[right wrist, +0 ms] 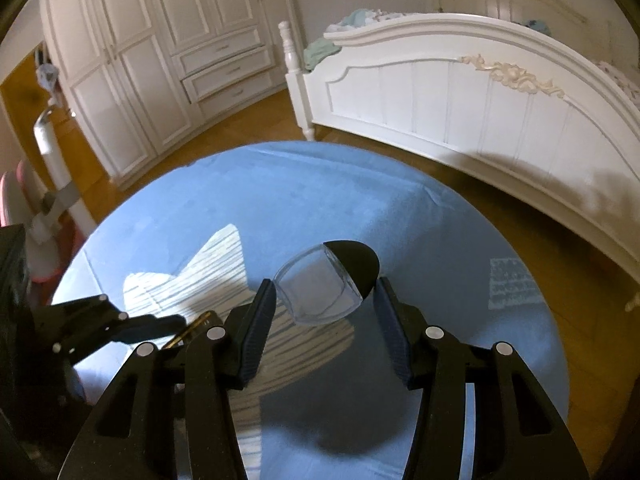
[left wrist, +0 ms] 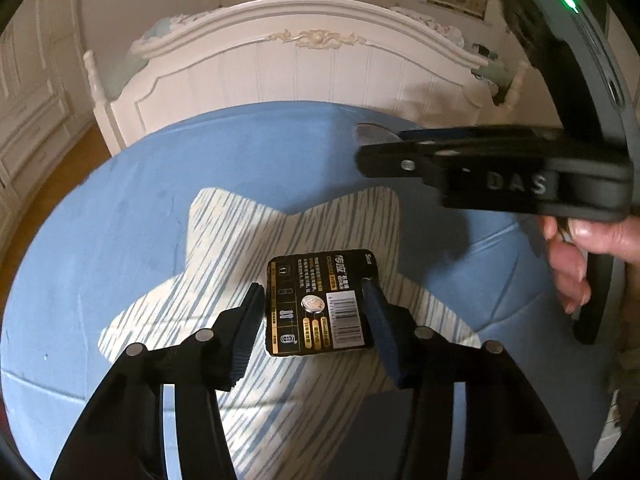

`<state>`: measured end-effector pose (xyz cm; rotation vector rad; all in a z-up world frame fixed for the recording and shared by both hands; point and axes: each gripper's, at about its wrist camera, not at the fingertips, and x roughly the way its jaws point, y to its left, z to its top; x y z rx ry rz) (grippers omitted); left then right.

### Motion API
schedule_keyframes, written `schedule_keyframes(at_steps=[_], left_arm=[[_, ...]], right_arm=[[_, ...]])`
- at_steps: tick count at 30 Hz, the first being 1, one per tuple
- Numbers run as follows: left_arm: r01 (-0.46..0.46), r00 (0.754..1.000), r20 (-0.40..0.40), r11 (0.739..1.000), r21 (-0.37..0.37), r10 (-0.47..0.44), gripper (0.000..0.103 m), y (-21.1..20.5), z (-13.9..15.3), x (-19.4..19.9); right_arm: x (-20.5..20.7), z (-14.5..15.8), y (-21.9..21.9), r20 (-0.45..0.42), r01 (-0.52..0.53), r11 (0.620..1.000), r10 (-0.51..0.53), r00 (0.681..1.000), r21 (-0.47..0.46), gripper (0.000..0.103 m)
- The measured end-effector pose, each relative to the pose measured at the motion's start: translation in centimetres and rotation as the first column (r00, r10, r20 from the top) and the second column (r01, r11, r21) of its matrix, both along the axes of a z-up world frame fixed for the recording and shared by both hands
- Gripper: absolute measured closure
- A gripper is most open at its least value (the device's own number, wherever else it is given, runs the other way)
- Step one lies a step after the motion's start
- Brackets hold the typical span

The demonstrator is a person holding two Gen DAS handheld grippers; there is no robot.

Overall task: Collect trash
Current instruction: 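Grasp the black battery card with the left gripper while the right grasps the clear lid, then carry the battery card and clear lid over the bin and release both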

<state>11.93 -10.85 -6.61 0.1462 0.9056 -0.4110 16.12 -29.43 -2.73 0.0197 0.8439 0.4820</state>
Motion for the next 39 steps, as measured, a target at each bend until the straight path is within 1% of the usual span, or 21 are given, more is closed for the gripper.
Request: schedule_keyframes(at_steps=[8,12,17,22,29,33,34,35,39], left_arm=[[-0.002,0.999,0.048,0.999,-0.042,0.004,0.052,2.1,2.4,-1.4],[-0.020,0.997,0.078,0.997,-0.068,0.025,0.052,3.6,3.9,-2.6],[-0.083,0.990,0.106,0.991,-0.104,0.094,0.052,7.2,5.4,-4.1],[-0.177,0.974,0.119,0.974,-0.143,0.194,0.052,12.4,6.2,-5.9],[-0.328,0.924,0.155,0.933,-0.148,0.350,0.052,20.3,6.4,-8.6],[-0.405,0.888,0.170,0.901,-0.154,0.428,0.052,24.3,6.3,-9.8],[-0.420,0.880,0.172,0.894,-0.156,0.444,0.052,25.3,6.2,-10.0],[-0.442,0.867,0.174,0.882,-0.162,0.466,0.052,26.6,6.0,-10.4],[-0.491,0.840,0.164,0.854,-0.171,0.516,0.052,29.6,5.1,-11.1]], right_arm=[[-2.2,1.2,0.1,0.007,0.011,0.999,-0.012,1.000,0.031,0.052],[-3.6,2.2,0.8,0.011,0.005,0.999,-0.005,1.000,0.049,0.052],[-5.1,3.9,2.4,0.024,-0.023,0.997,0.021,0.999,0.073,0.052],[-7.0,5.7,6.3,0.041,-0.089,0.994,0.087,0.995,0.061,0.052],[-9.1,7.0,13.5,0.049,-0.200,0.979,0.198,0.979,0.029,0.052],[-10.3,7.0,19.1,0.032,-0.283,0.959,0.283,0.959,-0.010,0.052],[-10.2,6.9,19.8,0.028,-0.298,0.955,0.298,0.954,-0.017,0.052],[-10.5,6.8,21.5,0.020,-0.321,0.947,0.321,0.947,-0.029,0.052],[-11.1,6.2,26.3,-0.006,-0.388,0.920,0.388,0.922,-0.056,0.052]])
